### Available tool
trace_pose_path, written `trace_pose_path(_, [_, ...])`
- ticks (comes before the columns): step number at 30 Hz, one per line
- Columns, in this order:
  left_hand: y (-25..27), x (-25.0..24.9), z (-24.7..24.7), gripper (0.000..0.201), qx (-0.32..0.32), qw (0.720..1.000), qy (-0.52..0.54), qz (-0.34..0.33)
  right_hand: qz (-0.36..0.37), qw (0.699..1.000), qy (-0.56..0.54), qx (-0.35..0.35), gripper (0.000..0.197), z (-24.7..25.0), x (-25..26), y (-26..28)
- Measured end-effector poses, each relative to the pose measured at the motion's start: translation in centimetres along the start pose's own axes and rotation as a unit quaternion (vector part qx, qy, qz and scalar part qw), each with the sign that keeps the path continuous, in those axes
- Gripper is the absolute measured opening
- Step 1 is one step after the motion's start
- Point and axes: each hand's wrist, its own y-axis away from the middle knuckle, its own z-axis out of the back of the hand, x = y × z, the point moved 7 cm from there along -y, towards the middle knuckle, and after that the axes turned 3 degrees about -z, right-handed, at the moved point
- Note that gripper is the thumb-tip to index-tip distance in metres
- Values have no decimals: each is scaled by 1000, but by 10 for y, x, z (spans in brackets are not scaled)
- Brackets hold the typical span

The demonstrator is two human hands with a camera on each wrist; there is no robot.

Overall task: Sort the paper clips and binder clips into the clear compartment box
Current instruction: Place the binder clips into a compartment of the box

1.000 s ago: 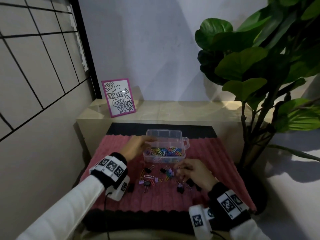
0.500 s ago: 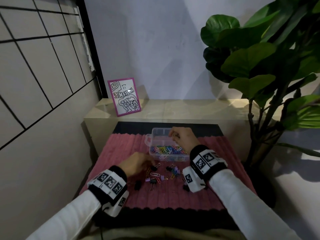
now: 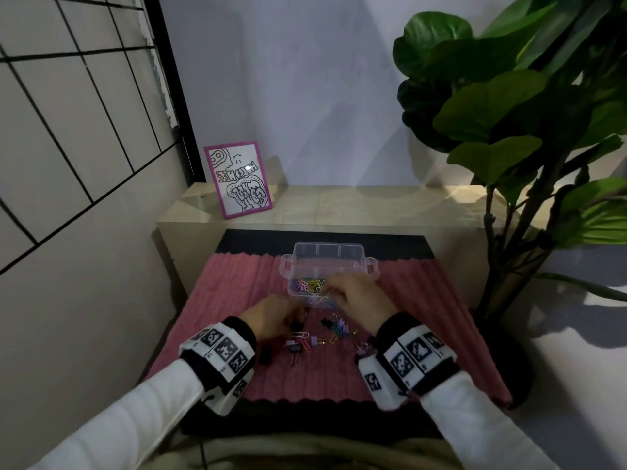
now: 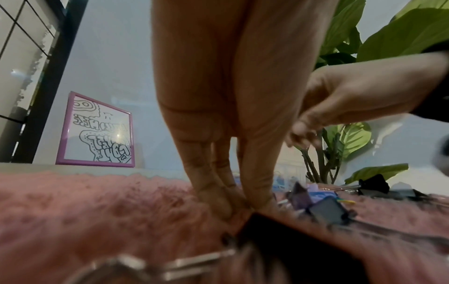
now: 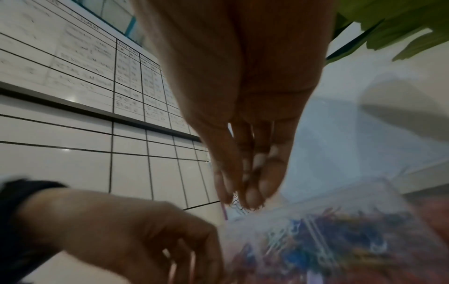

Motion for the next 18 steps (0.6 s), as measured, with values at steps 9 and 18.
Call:
trace_pose_path(9, [7, 26, 2, 36, -24, 993, 103, 48, -10, 970, 154, 190, 31, -47, -16, 25])
trace_pose_path(18, [41, 34, 33, 12, -117, 978, 166, 38, -30, 976, 105, 189, 6, -43, -25, 19])
